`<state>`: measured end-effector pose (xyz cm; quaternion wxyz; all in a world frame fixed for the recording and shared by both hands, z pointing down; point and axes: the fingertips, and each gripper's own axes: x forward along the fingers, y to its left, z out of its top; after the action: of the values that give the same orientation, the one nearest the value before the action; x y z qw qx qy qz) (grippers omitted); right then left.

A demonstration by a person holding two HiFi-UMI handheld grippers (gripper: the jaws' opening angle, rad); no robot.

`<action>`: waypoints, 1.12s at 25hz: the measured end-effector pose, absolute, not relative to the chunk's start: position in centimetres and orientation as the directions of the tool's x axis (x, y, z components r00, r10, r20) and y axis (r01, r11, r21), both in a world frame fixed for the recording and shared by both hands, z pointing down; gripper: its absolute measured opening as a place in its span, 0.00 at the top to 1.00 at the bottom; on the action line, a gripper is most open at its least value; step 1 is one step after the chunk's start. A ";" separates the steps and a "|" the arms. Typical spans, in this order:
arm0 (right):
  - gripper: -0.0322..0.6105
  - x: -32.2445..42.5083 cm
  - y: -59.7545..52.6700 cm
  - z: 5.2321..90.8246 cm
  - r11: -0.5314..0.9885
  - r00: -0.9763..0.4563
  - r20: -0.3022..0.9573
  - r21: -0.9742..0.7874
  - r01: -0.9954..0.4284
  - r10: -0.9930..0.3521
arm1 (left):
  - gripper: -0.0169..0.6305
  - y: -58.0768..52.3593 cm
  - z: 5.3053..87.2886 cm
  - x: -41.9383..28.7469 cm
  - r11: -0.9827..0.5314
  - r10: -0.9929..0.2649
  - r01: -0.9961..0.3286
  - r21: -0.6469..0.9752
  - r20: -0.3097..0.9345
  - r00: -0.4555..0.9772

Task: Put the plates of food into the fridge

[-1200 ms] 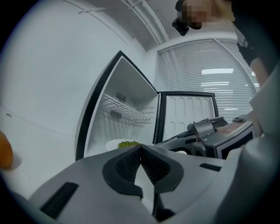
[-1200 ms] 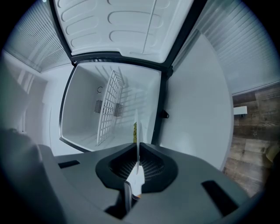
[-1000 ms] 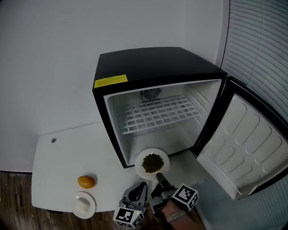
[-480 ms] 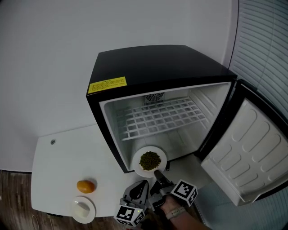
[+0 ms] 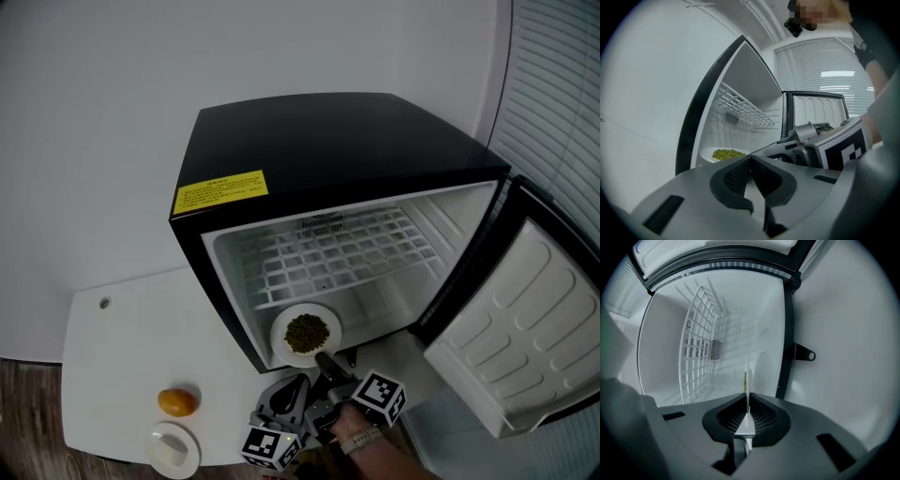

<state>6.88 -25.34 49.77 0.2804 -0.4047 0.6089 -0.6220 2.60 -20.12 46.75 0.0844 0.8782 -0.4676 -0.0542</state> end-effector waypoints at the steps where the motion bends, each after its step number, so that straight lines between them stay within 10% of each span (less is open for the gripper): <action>1: 0.92 6.8 -25.5 49.9 -0.105 -0.515 0.166 -0.984 -0.145 -0.841 | 0.96 -20.3 46.8 2.6 -0.549 -0.830 -0.812 0.201 -0.015 0.557; 28: 0.92 4.9 -30.5 51.0 -0.127 -0.545 0.195 -0.979 -0.159 -0.816 | 0.96 -23.1 47.7 1.1 -0.526 -0.844 -0.823 0.213 -0.014 0.536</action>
<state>4.87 -30.47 50.99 0.2585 -0.4010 0.6080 -0.6346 1.12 -23.08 47.70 0.0904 0.8717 -0.4782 -0.0575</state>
